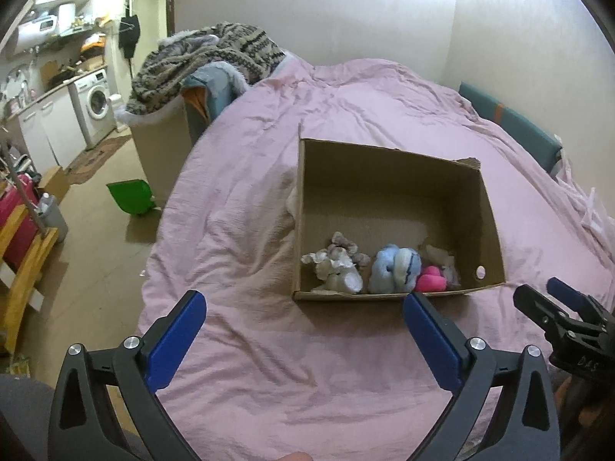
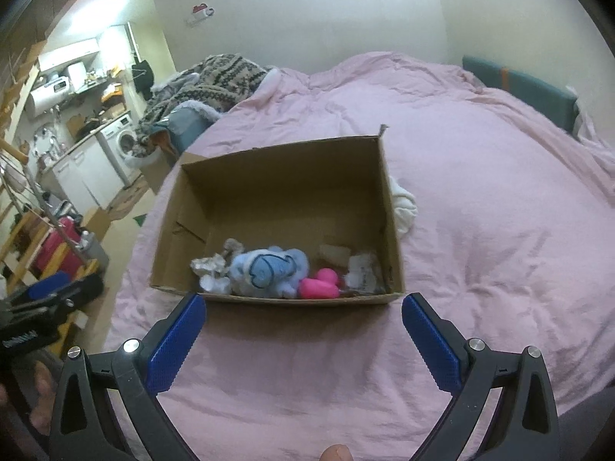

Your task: Organize soft objects

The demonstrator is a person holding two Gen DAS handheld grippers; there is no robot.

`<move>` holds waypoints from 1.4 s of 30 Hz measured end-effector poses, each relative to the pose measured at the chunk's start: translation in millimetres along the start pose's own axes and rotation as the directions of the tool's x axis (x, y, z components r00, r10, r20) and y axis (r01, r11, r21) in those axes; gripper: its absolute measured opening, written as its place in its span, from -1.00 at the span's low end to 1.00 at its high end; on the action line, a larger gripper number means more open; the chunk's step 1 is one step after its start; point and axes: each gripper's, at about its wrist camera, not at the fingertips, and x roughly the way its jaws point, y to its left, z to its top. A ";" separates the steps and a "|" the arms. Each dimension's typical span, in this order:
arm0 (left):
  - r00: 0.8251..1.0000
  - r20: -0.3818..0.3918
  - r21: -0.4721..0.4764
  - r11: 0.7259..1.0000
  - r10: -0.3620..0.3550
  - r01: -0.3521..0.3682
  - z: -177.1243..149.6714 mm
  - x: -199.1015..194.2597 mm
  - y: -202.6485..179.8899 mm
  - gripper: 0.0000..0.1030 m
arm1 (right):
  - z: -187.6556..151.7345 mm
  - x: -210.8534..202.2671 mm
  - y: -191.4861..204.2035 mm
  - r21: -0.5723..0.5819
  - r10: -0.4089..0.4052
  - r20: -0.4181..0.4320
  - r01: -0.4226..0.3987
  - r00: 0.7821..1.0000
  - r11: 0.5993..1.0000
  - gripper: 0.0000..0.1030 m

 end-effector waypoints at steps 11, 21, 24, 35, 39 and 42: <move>1.000 -0.004 -0.010 1.000 0.024 -0.024 -0.1 5.8 -1.5 0.98 | -2.0 5.9 2.5 -0.033 -0.077 0.023 0.078 0.997 0.996 1.00; 1.000 -0.021 -0.029 0.999 0.019 -0.020 0.2 8.2 3.1 0.98 | -1.6 7.2 2.7 -0.039 -0.089 0.025 0.090 0.996 0.995 1.00; 1.000 -0.020 -0.021 1.000 0.019 -0.019 0.1 8.2 1.9 0.98 | -1.3 7.4 1.4 -0.035 -0.093 0.023 0.094 0.995 0.995 1.00; 1.000 -0.018 -0.011 1.000 0.017 -0.017 -1.6 8.3 -0.8 0.98 | 0.0 8.5 -1.3 -0.025 -0.093 0.019 0.094 0.995 0.995 1.00; 1.000 -0.017 -0.003 1.000 0.018 -0.018 -2.3 7.9 -2.2 0.98 | 0.1 8.1 -2.2 -0.021 -0.091 0.021 0.092 0.996 0.996 1.00; 1.000 -0.027 -0.004 1.000 0.016 -0.016 -2.8 9.4 -2.8 0.98 | 0.4 8.2 -2.4 -0.022 -0.091 0.021 0.092 0.996 0.996 1.00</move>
